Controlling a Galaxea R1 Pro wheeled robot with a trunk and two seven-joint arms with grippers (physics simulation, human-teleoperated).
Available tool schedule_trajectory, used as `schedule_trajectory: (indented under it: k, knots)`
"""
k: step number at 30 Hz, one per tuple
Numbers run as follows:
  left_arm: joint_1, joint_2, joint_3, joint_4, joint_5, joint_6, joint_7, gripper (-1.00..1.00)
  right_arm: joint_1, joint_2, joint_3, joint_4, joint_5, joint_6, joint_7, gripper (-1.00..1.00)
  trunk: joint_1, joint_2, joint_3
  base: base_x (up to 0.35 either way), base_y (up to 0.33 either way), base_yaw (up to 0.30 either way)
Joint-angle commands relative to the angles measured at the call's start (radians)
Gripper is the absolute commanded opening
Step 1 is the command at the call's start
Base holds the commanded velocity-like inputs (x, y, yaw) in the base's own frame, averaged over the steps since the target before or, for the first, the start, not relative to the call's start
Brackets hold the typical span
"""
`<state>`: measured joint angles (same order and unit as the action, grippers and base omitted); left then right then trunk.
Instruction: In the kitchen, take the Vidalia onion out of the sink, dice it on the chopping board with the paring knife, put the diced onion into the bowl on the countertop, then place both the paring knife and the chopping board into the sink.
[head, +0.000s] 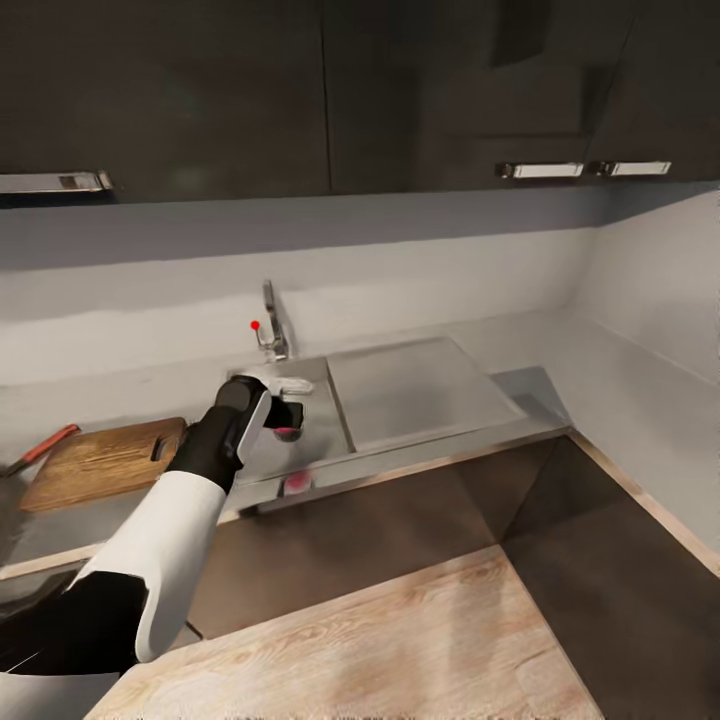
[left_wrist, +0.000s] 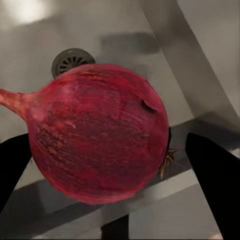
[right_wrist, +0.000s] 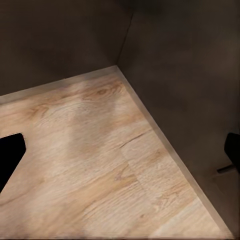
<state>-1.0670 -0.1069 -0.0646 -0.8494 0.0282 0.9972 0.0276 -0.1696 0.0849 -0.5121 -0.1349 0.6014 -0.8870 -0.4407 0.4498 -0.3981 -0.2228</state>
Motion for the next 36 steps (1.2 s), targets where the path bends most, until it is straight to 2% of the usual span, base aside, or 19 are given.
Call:
schedule_trajectory:
  k: [1,11,17,27,36]
  knots:
    - [-0.001,0.001,-0.001,-0.013,0.003,0.004,0.003,-1.0,-0.001,0.0,-0.005,0.0,0.011,-0.001,-0.007,1.0,0.0,-0.002,-0.001,-0.256,0.21,0.0]
    - [-0.001,0.023,-0.001,-0.111,0.001,0.004,0.005,-1.0,-0.001,0.0,-0.005,0.0,0.011,-0.001,-0.007,1.0,0.0,-0.002,0.012,-0.208,0.24,0.0]
    - [-0.001,0.026,0.001,-0.13,0.001,0.004,0.005,-1.0,-0.001,0.0,-0.005,0.0,0.011,-0.001,-0.007,1.0,0.0,-0.002,0.019,-0.155,0.264,0.0]
    - [-0.001,0.053,0.003,-0.172,0.001,0.004,0.005,-1.0,-0.001,0.001,-0.005,0.0,0.011,-0.001,-0.007,1.0,0.0,-0.002,0.03,-0.082,0.263,0.0]
    - [-0.001,0.059,0.001,-0.186,0.001,0.004,0.005,-1.0,-0.001,0.001,-0.005,0.0,0.01,0.0,-0.007,1.0,0.0,-0.002,0.04,-0.003,0.057,0.101]
